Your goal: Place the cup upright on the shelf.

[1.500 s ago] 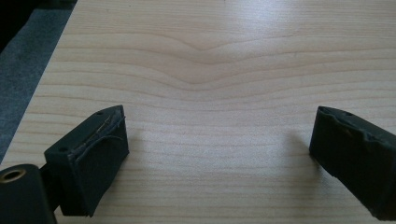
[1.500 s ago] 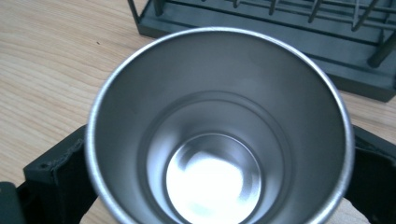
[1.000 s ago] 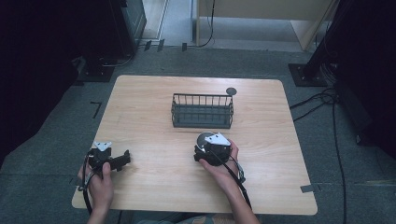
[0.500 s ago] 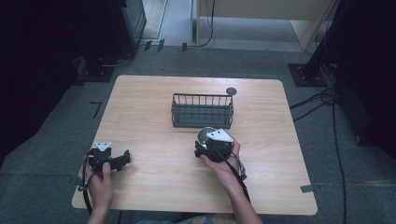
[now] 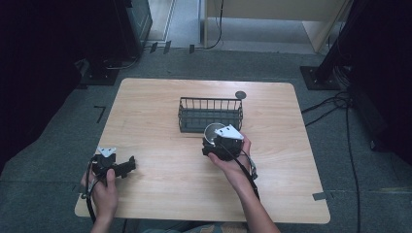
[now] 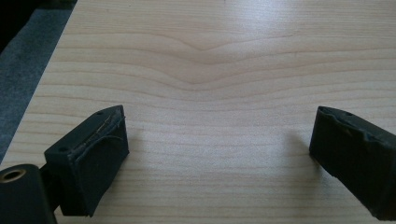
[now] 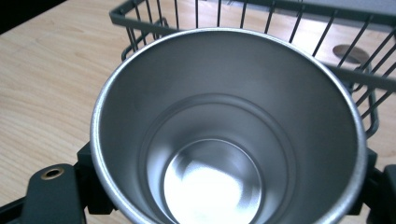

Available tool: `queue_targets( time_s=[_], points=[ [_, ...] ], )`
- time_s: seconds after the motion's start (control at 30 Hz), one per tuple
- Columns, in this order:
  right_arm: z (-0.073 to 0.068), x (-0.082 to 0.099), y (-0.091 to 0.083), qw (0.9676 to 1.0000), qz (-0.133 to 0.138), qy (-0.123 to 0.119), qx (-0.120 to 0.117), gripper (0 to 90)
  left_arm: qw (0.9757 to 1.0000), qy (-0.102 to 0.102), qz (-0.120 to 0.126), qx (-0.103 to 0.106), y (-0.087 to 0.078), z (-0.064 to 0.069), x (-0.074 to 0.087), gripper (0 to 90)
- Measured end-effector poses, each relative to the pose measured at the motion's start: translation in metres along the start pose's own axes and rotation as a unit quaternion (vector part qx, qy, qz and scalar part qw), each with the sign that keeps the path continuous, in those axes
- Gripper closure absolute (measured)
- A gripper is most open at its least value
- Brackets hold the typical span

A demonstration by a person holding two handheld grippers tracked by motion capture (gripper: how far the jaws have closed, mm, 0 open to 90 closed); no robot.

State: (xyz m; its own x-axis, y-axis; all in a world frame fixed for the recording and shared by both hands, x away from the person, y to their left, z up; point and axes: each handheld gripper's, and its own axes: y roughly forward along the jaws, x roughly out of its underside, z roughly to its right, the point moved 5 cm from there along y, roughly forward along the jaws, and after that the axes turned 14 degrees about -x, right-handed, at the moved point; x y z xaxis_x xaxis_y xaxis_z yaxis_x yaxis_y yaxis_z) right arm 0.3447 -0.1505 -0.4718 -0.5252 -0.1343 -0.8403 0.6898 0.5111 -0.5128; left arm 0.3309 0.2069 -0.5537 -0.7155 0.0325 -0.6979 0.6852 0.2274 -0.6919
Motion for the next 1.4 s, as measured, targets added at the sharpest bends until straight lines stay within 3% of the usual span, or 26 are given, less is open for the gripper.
queue_targets(
  time_s=[0.43, 0.9, 1.13, 1.4],
  points=[
    [0.006, -0.029, -0.005, 0.9998, 0.017, -0.011, 0.007, 18.2, 1.0, 0.0, 0.0, 0.0, 0.0, 0.0, 0.0, 4.8],
    [0.021, -0.066, -0.005, 0.9984, 0.05, -0.015, 0.022, 18.3, 1.0, -0.002, 0.001, 0.0, 0.0, 0.0, 0.0, 4.8],
    [0.029, -0.079, -0.001, 0.9977, 0.063, -0.014, 0.021, 18.3, 1.0, -0.001, 0.0, 0.0, 0.0, 0.0, 0.0, 4.8],
    [0.048, -0.089, 0.015, 0.9969, 0.068, -0.007, 0.038, 18.3, 1.0, 0.0, 0.0, 0.0, 0.0, 0.0, 0.0, 4.8]
  ],
)
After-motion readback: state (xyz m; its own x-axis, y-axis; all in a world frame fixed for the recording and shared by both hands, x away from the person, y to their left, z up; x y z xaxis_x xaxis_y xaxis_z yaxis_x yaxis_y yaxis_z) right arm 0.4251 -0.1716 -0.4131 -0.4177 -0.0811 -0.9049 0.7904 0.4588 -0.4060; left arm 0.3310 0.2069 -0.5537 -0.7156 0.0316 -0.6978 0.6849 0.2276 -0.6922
